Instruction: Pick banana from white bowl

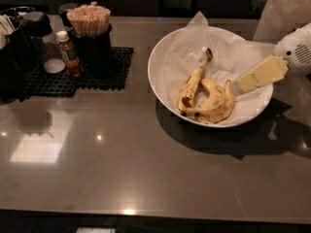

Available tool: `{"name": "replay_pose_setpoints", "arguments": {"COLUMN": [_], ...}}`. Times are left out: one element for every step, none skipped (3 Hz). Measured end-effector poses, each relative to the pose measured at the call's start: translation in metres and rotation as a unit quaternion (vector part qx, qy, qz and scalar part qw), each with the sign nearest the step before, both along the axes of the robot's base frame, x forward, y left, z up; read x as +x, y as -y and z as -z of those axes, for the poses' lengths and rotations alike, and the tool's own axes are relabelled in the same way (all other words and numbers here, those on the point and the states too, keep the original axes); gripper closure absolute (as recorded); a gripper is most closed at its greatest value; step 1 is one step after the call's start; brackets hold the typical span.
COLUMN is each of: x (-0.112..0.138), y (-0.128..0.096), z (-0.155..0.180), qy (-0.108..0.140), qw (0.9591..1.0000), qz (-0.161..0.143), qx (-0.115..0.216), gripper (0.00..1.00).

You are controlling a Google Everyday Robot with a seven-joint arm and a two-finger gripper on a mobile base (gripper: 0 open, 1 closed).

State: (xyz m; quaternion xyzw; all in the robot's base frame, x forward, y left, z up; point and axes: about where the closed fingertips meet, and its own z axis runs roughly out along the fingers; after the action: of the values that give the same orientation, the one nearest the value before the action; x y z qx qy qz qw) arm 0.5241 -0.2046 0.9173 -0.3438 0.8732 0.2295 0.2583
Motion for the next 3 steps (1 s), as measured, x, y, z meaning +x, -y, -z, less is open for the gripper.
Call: {"name": "replay_pose_setpoints", "arguments": {"x": [-0.03, -0.05, -0.051], "y": [0.0, -0.002, -0.006], "z": [-0.01, -0.009, -0.011], "qy": [0.033, 0.087, 0.118], "qw": [0.9933, 0.98, 0.9722], "qz": [-0.077, -0.154, -0.185], "qx": [0.08, 0.091, 0.083], "gripper": [0.0, 0.0, 0.15]}}
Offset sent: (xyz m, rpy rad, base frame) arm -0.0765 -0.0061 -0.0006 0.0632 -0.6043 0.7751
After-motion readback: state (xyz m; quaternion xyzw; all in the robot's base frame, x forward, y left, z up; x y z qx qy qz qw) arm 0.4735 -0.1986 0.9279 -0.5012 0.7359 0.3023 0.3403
